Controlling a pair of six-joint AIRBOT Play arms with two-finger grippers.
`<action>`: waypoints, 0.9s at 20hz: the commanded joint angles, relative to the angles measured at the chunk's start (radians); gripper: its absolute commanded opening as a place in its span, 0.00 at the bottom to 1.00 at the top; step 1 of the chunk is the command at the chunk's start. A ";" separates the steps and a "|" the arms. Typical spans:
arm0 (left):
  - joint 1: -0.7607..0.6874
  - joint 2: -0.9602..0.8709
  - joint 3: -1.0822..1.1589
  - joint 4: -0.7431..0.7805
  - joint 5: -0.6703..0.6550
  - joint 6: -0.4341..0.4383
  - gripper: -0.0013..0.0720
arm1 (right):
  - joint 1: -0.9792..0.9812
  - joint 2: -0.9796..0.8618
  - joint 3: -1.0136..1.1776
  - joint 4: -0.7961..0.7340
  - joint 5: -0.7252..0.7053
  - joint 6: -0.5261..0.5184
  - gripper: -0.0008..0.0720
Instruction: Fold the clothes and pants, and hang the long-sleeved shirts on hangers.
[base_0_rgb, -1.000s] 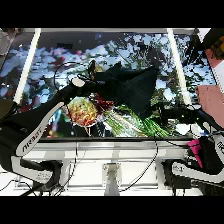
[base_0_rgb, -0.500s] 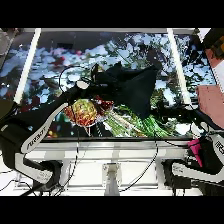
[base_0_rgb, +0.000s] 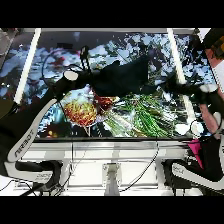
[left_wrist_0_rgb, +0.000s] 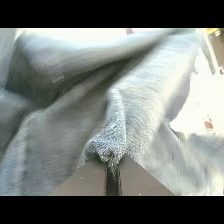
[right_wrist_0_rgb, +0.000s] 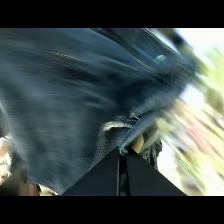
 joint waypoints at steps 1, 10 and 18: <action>-0.042 0.089 0.024 0.049 -0.040 0.020 0.03 | -0.004 0.027 0.241 -0.183 0.029 0.110 0.03; -0.373 0.070 0.023 0.142 -0.238 0.020 0.19 | -0.069 0.029 0.410 -0.768 0.165 0.364 0.03; -0.271 0.071 0.023 0.421 -0.275 -0.064 0.03 | -0.199 0.028 0.410 -0.966 0.249 0.369 0.03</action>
